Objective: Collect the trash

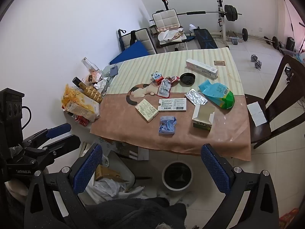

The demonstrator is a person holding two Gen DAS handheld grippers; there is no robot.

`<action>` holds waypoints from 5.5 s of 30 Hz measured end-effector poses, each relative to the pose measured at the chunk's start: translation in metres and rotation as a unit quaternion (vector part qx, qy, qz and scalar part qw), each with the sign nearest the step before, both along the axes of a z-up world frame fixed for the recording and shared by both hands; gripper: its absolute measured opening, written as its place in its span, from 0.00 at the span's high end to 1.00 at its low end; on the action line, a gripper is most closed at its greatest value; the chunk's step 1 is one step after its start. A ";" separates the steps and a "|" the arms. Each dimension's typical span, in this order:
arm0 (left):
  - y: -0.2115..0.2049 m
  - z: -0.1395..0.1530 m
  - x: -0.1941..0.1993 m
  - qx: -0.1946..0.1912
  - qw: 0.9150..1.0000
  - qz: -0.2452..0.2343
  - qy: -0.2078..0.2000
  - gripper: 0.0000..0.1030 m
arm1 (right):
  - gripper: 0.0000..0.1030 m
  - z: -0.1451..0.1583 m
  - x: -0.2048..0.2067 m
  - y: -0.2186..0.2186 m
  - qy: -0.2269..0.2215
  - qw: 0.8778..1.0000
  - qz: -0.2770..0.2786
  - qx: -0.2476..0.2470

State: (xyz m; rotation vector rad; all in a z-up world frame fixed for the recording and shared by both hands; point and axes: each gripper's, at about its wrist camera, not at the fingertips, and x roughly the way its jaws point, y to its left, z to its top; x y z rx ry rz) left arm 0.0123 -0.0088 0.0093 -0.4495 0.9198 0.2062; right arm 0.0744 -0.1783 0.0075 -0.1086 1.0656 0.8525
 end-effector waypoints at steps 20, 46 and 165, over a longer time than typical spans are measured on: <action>-0.002 0.003 0.003 0.002 1.000 -0.001 -0.002 0.00 | 0.00 0.002 -0.002 0.000 0.002 1.000 0.001 0.005; 0.021 -0.009 0.018 0.052 0.998 0.026 0.027 0.00 | 0.00 0.003 0.005 0.007 0.000 1.000 -0.020 0.006; -0.042 -0.594 -0.061 -0.061 0.897 0.276 0.339 0.01 | 0.02 -0.675 0.023 0.008 0.101 0.935 0.113 -0.320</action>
